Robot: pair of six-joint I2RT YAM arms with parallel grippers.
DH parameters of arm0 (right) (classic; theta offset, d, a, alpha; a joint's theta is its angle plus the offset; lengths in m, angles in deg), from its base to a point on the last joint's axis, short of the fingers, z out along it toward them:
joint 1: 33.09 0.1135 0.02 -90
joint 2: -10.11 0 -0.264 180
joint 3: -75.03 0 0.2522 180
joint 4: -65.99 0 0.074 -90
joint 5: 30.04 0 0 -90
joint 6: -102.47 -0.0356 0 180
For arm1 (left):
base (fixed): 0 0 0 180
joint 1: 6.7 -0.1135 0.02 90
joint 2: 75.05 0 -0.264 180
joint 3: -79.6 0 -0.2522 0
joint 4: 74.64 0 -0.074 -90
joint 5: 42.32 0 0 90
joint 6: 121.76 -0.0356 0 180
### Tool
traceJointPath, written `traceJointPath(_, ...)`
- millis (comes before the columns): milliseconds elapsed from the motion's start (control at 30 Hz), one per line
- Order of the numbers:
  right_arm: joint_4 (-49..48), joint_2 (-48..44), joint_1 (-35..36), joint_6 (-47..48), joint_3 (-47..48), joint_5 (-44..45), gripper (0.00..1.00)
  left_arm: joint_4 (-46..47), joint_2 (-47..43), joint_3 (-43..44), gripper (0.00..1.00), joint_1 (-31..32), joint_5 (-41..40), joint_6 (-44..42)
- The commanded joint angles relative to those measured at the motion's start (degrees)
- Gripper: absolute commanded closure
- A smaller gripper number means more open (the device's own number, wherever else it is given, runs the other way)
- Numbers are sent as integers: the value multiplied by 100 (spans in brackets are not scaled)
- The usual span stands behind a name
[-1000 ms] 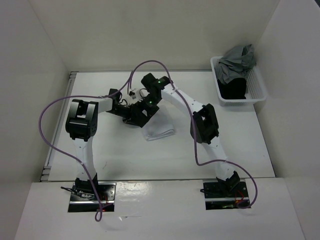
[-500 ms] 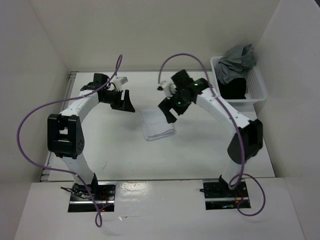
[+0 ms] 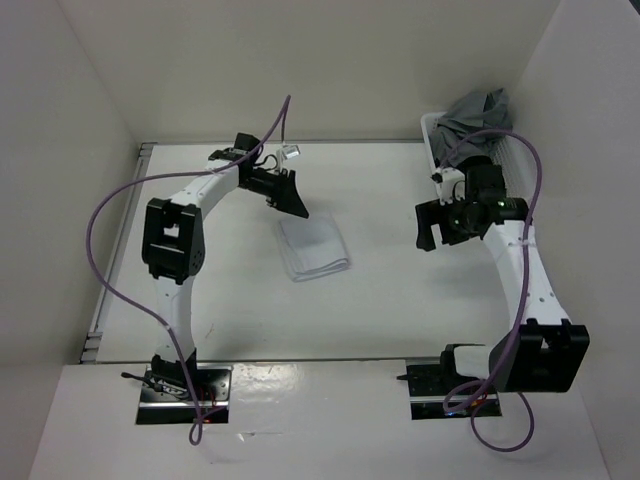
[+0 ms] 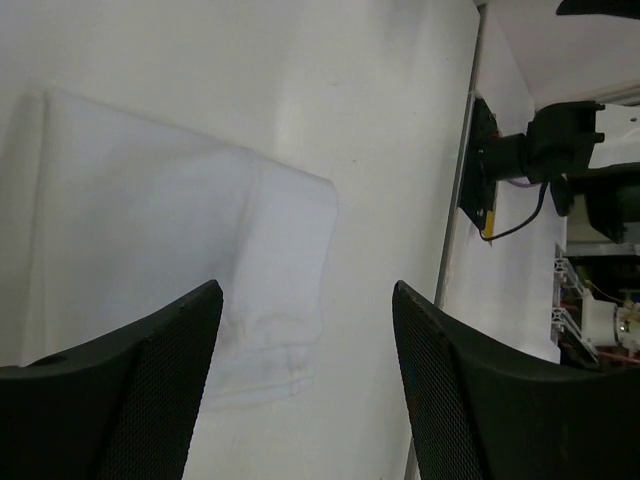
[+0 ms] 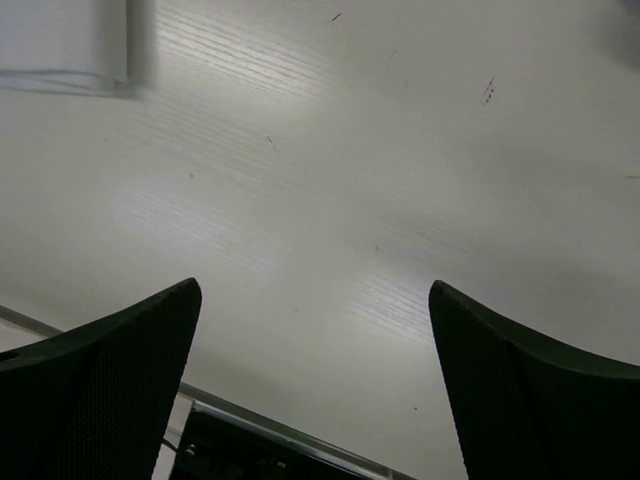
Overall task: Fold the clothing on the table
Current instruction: Fold the skirt
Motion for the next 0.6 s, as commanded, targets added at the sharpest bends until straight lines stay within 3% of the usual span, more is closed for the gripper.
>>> traceJointPath(0,-237,-333,-376,39,-210,-320,1,-524,573,463,24,6,798,-576)
traceJointPath(233,-237,-589,-852,92,-263,-469,1,-736,1331,517,27,-257,939,-972)
traceJointPath(567,-237,-641,-852,92,-317,-469,1,-1009,1876,-160,27,-750,913,-1490)
